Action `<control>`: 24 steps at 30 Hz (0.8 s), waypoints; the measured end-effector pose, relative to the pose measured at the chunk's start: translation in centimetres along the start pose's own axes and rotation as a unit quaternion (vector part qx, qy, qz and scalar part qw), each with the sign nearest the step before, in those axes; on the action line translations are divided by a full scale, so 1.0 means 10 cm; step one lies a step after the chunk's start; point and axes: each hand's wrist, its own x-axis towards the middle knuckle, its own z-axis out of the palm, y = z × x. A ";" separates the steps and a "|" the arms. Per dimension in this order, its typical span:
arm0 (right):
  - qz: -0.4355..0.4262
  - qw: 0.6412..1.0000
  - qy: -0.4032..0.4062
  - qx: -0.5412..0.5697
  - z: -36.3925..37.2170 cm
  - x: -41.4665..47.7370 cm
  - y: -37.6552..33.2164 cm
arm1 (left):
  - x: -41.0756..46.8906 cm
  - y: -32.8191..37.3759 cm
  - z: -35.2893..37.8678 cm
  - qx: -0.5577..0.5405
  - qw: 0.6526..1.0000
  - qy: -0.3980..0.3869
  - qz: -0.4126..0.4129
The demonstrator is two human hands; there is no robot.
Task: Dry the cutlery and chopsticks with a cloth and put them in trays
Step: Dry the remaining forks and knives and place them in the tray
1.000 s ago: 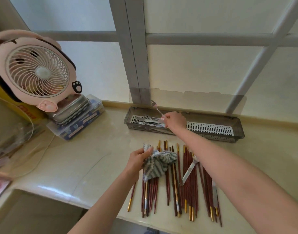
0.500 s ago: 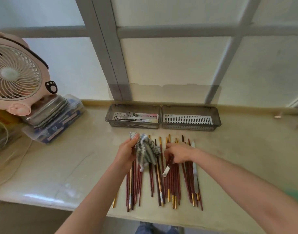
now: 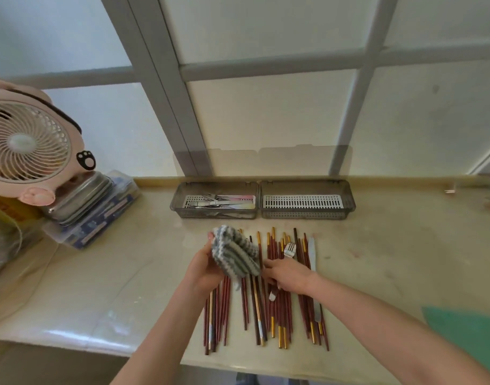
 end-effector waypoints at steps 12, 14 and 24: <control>-0.002 0.997 0.045 0.064 -0.32 0.06 -0.01 | 0.02 0.08 -0.19 -0.120 0.993 0.002 0.020; 0.037 0.980 0.114 0.160 -0.54 0.11 -0.03 | 0.05 0.11 -0.23 -0.145 0.989 -0.004 0.039; 0.033 0.655 0.519 0.548 -1.35 0.31 -0.77 | 0.07 0.33 -0.24 -0.273 0.955 -0.065 0.094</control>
